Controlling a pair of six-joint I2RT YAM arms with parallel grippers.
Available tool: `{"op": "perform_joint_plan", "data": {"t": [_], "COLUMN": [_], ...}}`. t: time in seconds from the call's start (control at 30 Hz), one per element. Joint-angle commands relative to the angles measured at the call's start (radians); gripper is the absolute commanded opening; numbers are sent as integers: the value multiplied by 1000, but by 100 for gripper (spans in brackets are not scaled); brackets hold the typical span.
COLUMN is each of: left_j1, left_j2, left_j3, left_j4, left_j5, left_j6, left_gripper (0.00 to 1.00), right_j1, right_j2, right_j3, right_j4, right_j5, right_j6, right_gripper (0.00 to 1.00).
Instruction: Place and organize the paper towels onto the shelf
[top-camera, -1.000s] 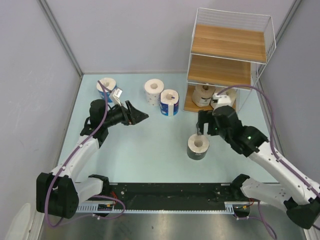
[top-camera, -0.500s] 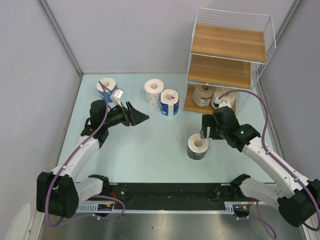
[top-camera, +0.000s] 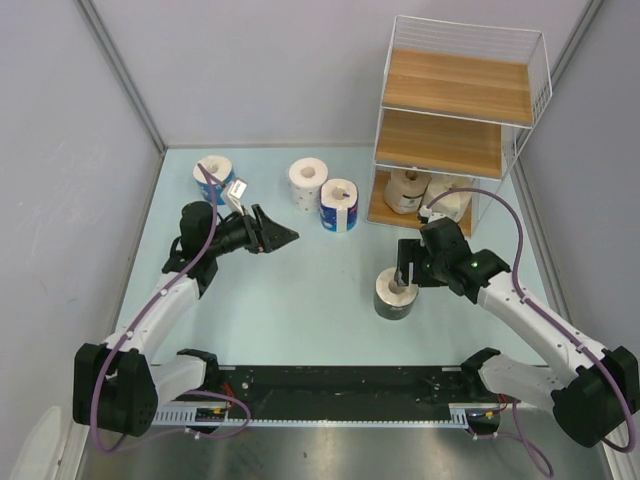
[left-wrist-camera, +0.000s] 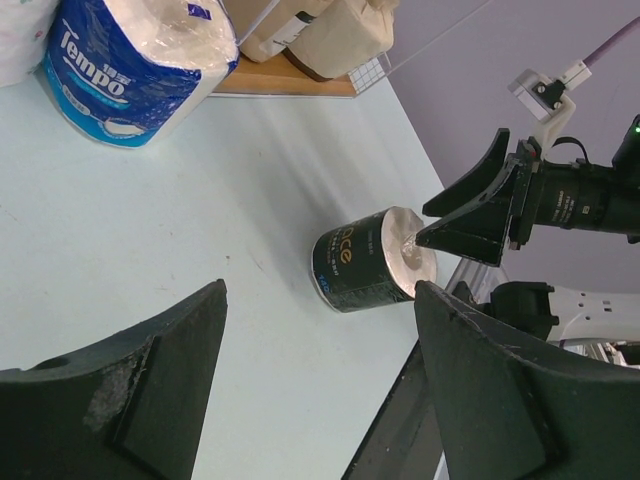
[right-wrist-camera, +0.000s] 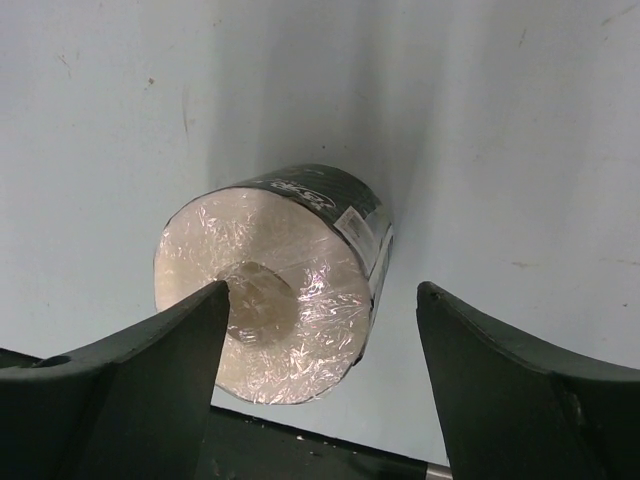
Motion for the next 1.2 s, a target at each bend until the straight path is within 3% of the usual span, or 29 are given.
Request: {"op": "perform_joint_plan", "data": {"t": [0.0, 0.6, 0.87, 1.17], "left_j1": [7, 8, 8, 8], "left_j2": [-7, 21, 19, 21], "left_j3": [15, 13, 18, 24], "left_j4": [1, -9, -30, -39], "left_j5": [19, 17, 7, -1], "left_j6": [10, 32, 47, 53], "left_gripper": [80, 80, 81, 81], "right_j1": [-5, 15, 29, 31], "right_j2": [25, 125, 65, -38], "right_j3": [5, 5, 6, 199], "right_j4": [2, -43, 3, -46], "right_j5": [-47, -37, -25, 28], "right_j6": [6, 43, 40, -31], "right_gripper": [78, 64, 42, 33]}}
